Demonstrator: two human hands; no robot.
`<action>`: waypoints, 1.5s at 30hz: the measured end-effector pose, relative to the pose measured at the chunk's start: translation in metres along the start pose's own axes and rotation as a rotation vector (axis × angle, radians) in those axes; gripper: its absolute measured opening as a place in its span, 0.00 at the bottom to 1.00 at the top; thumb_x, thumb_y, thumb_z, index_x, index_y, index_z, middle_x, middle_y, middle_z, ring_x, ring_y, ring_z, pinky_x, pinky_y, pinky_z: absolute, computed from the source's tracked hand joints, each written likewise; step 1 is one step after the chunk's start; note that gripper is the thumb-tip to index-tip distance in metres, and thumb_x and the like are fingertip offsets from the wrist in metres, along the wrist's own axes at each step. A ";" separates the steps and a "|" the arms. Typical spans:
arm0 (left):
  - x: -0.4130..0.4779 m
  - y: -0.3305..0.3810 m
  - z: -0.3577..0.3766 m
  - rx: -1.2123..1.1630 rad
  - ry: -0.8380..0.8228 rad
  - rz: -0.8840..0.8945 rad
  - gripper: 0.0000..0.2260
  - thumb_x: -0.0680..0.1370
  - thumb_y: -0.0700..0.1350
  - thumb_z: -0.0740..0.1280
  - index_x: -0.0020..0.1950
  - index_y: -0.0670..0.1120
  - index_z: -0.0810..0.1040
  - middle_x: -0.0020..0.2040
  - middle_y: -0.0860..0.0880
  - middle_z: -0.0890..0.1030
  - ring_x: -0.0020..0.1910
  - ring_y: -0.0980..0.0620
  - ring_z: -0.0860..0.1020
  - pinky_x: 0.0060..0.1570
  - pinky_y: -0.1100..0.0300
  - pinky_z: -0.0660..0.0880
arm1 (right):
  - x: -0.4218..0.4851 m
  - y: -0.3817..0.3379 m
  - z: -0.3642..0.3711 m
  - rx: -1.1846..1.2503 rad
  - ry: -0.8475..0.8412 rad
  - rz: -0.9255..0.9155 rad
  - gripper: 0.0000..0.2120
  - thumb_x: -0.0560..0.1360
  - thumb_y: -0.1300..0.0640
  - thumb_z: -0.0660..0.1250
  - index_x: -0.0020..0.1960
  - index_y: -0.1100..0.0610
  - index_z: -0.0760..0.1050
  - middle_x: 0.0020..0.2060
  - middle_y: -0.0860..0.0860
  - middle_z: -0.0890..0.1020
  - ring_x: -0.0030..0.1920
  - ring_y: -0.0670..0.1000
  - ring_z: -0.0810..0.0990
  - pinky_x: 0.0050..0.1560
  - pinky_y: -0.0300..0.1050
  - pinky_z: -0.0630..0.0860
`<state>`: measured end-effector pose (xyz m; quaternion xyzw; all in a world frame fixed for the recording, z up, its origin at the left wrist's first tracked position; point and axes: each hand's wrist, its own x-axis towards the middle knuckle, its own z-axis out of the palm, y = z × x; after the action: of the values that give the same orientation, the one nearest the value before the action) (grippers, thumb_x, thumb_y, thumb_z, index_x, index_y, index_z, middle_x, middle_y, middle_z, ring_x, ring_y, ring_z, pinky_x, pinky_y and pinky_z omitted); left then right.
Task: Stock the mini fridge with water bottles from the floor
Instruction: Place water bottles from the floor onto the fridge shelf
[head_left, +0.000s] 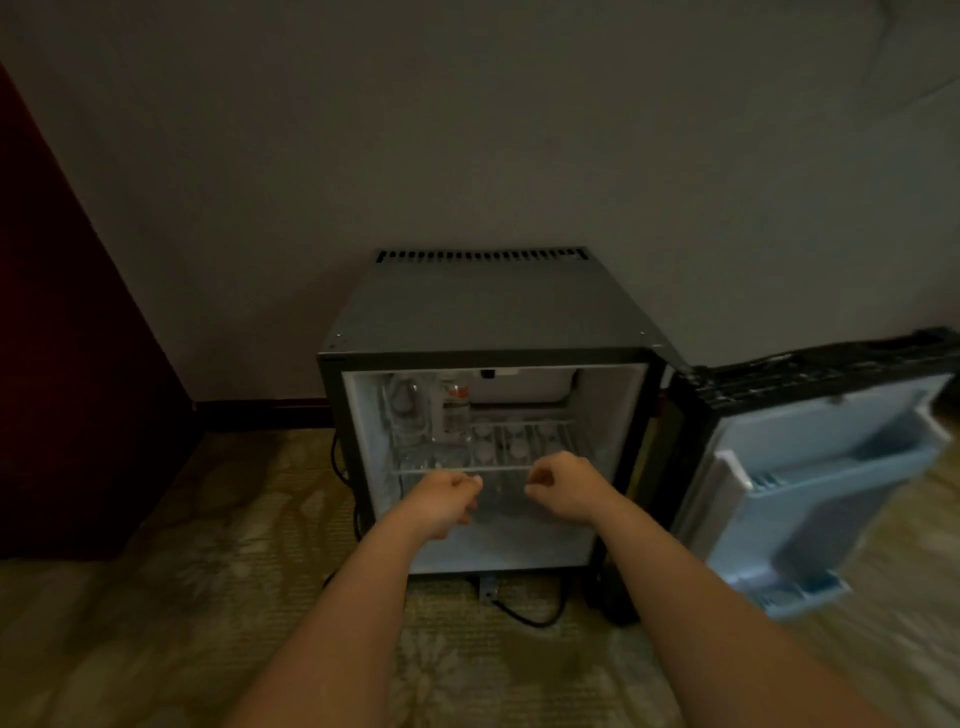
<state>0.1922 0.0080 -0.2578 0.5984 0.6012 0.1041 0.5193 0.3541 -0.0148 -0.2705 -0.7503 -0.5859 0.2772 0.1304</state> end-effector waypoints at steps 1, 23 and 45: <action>-0.008 0.003 0.004 0.024 0.002 0.027 0.16 0.82 0.49 0.56 0.64 0.43 0.72 0.52 0.48 0.74 0.49 0.52 0.75 0.39 0.61 0.70 | -0.010 0.004 -0.004 -0.021 0.007 0.003 0.10 0.77 0.54 0.64 0.55 0.56 0.79 0.54 0.54 0.81 0.56 0.54 0.79 0.57 0.48 0.75; -0.232 0.079 0.211 0.656 -0.317 0.621 0.14 0.80 0.49 0.60 0.60 0.42 0.76 0.60 0.43 0.78 0.59 0.45 0.76 0.60 0.52 0.73 | -0.318 0.190 -0.086 -0.030 0.175 0.226 0.16 0.75 0.57 0.66 0.61 0.59 0.76 0.56 0.58 0.81 0.57 0.55 0.78 0.52 0.40 0.71; -0.331 -0.093 0.461 0.804 -0.832 0.445 0.13 0.78 0.48 0.61 0.59 0.43 0.76 0.57 0.44 0.78 0.50 0.49 0.75 0.47 0.60 0.70 | -0.568 0.370 0.142 0.189 0.313 0.803 0.31 0.75 0.51 0.66 0.75 0.52 0.57 0.69 0.54 0.68 0.61 0.55 0.75 0.56 0.47 0.75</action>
<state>0.3959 -0.5195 -0.3640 0.8487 0.2014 -0.2668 0.4099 0.4812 -0.6773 -0.4285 -0.9362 -0.1928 0.2412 0.1676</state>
